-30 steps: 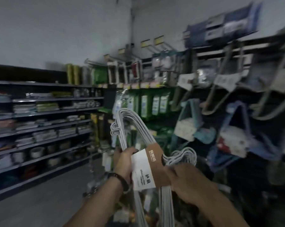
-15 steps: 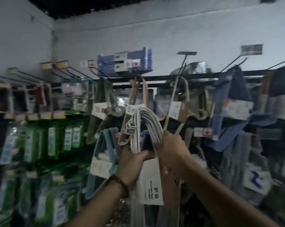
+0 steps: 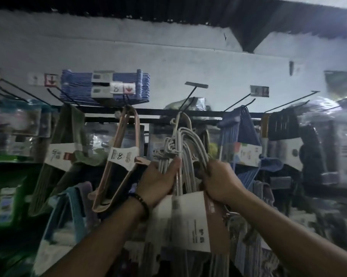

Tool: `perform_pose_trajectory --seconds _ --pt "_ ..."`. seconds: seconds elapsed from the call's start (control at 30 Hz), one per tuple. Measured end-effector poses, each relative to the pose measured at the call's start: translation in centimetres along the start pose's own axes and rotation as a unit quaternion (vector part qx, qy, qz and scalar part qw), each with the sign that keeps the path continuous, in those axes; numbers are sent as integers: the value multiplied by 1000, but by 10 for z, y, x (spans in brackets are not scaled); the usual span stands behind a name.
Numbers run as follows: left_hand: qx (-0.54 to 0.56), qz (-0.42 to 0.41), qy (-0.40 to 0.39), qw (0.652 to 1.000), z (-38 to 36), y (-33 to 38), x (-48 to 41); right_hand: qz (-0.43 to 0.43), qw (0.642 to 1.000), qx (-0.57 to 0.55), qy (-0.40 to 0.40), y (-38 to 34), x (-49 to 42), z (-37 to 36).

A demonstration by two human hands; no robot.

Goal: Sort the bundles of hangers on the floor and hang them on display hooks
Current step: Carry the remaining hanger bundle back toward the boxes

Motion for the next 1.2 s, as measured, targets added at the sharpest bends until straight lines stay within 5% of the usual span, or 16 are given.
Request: perform_pose_trajectory --seconds 0.23,0.4,0.6,0.77,1.2 --pt "-108 -55 -2 993 35 0 -38 0 995 101 20 11 -55 57" --pt "-282 -152 34 947 59 47 -45 4 983 176 -46 0 -105 69" --pt "-353 -217 -84 906 38 89 -60 57 974 217 -9 -31 -150 81" --pt "-318 -208 -35 924 38 123 -83 123 969 199 82 -50 -177 91" --pt "-256 -109 -77 958 26 126 -125 90 984 88 123 -27 -204 73"
Point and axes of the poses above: each hand's wrist, its own x-axis away from the middle knuckle, its own z-axis out of the back of the hand, y = z × x, the point moved 8 cm from there along -x, towards the middle knuckle, and after that the axes turned 13 degrees about -x, right-handed, at the moved point
